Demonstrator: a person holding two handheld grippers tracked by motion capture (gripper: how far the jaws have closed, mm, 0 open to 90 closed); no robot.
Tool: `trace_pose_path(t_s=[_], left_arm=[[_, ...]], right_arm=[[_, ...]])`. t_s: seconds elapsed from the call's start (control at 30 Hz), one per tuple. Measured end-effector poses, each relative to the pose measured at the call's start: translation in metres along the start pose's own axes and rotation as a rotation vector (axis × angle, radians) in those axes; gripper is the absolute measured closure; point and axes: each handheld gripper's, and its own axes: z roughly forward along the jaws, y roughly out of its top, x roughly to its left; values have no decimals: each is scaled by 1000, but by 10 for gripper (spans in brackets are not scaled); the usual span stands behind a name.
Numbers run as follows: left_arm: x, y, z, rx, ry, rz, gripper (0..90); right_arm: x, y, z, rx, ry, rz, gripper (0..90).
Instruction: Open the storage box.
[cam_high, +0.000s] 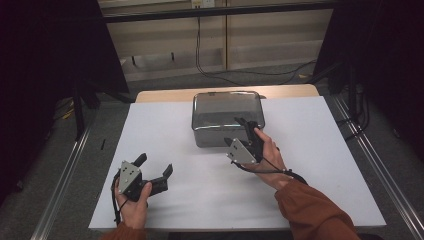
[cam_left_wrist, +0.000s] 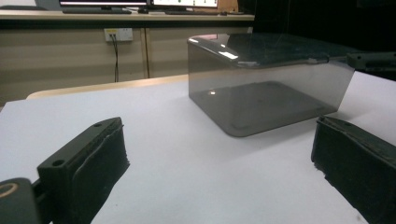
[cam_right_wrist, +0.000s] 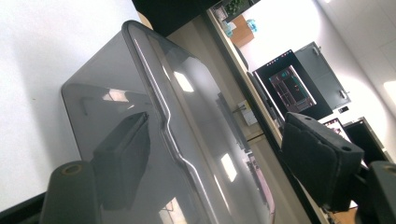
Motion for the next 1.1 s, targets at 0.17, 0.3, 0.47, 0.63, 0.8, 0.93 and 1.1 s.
trace_pose_path(t_s=[0.17, 0.3, 0.47, 0.63, 0.8, 0.93, 1.1], left_arm=[[0, 0, 1, 14, -11, -12, 71], [0, 0, 2, 15, -10, -24, 61], [2, 0, 4, 25, -5, -46, 50], [2, 1, 5, 24, -21, -31, 40], [0, 2, 5, 18, -38, -11, 26], [-2, 2, 8, 23, -48, -14, 24], [-4, 3, 14, 33, -61, -11, 23]], right_arm=[[8, -5, 8, 43, -3, -112, 328], [13, -6, 10, 65, -16, -197, 411], [14, -10, 14, 95, -26, -268, 493], [21, -10, 17, 105, -28, -335, 609], [25, -12, 21, 117, -23, -363, 691], [27, -11, 21, 108, -31, -384, 746], [28, -12, 21, 111, -27, -387, 779]])
